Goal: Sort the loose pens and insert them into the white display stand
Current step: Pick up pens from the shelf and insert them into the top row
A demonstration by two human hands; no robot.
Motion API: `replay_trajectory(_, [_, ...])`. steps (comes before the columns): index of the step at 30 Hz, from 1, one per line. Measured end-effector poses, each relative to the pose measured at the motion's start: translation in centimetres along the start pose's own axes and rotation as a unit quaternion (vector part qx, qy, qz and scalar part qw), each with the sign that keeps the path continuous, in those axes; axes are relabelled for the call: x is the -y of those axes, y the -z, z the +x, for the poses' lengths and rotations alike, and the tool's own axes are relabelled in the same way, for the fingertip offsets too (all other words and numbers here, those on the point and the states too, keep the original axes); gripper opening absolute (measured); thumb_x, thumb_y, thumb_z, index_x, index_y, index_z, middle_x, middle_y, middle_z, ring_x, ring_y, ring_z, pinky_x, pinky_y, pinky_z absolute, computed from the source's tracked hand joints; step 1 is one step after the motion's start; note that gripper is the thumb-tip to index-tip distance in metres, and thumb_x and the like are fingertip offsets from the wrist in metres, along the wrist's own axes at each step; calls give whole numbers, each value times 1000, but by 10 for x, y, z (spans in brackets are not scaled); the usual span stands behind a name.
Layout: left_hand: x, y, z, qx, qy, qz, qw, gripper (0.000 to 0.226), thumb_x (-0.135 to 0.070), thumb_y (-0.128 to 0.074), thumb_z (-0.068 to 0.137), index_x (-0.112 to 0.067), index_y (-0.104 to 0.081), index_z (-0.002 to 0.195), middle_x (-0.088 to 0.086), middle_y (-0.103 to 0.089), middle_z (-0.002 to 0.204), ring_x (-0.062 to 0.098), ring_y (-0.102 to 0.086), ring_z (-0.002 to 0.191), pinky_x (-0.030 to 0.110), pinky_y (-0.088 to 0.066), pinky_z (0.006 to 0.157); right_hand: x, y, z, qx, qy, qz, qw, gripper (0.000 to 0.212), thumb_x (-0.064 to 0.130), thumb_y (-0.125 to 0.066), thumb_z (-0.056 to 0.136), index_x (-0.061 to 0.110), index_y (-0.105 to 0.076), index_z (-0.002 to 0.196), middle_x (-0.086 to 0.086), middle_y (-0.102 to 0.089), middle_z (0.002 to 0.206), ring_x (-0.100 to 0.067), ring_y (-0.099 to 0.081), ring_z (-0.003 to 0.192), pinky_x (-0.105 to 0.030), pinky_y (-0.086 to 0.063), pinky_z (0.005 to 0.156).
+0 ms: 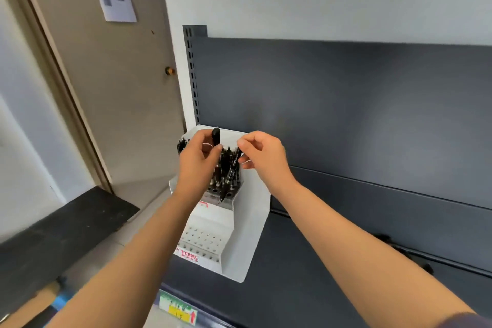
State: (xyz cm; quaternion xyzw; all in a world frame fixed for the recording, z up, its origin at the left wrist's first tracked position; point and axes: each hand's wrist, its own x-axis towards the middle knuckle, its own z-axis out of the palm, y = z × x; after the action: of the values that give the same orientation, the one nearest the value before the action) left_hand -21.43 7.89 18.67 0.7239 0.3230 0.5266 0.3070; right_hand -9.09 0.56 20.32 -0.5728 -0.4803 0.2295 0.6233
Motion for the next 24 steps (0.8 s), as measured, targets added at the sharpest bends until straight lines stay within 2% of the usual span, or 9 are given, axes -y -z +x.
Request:
replay_trajectory(2, [12, 21, 12, -13, -12, 21, 1000, 35, -5, -58, 87, -22, -53, 118, -18, -55, 81, 2, -55, 72, 15, -44, 65, 4, -20, 8, 13, 26, -43, 999, 11, 11, -58, 91, 14, -63, 81, 4, -63, 70, -6, -61, 55, -19, -52, 54])
replay_trajectory(5, [30, 45, 27, -6, -35, 42, 998, 46, -4, -58, 87, -29, -49, 125, -15, -52, 80, 10, -57, 72, 21, -47, 65, 6, -45, 18, 19, 62, -105, 992, 9, 14, -59, 91, 12, -64, 84, 3, -64, 71, -3, -61, 58, -21, -55, 60])
replay_trajectory(7, [40, 53, 35, 3, -45, 53, 998, 43, -6, -58, 88, -30, -50, 123, -15, -51, 79, 16, -59, 72, 18, -47, 63, 6, -57, 24, 14, 82, -152, 985, 9, 16, -59, 91, 14, -64, 84, 3, -65, 73, -8, -63, 65, -31, -57, 69])
replay_trajectory(10, [54, 55, 45, 22, -58, 64, 996, 40, -7, -59, 87, -30, -51, 119, -16, -52, 79, 10, -58, 71, 9, -44, 60, 4, -70, 32, 19, 116, -247, 962, 10, 20, -59, 91, 17, -66, 86, 3, -67, 77, -19, -65, 75, -42, -53, 78])
replay_trajectory(12, [62, 53, 49, 32, -64, 65, 995, 40, -7, -59, 87, -29, -51, 119, -17, -51, 80, 5, -57, 71, 8, -40, 61, 0, -76, 37, 27, 125, -298, 946, 12, 23, -58, 92, 16, -67, 91, 2, -69, 83, -19, -64, 78, -42, -51, 80])
replay_trajectory(18, [79, 41, 53, 70, -77, 75, 992, 36, -11, -61, 87, -23, -49, 119, -14, -50, 73, 6, -53, 65, 14, -37, 56, -10, -87, 48, 6, 90, -422, 902, 18, 38, -56, 92, 26, -65, 102, 7, -72, 91, -17, -62, 90, -35, -47, 81])
replay_trajectory(21, [85, 39, 53, 94, -84, 85, 988, 36, -10, -61, 87, -19, -50, 120, -10, -49, 76, 9, -49, 65, 21, -39, 60, -19, -86, 52, -21, 79, -430, 899, 13, 39, -59, 89, 27, -64, 92, 10, -70, 88, -16, -57, 97, -36, -36, 86])
replay_trajectory(24, [90, 38, 52, 109, -88, 100, 985, 37, -10, -61, 87, -17, -50, 121, -6, -51, 88, 11, -49, 71, 23, -40, 67, -29, -86, 52, -28, 72, -461, 884, 12, 40, -61, 88, 31, -69, 89, 13, -64, 98, -16, -46, 107, -34, -30, 86])
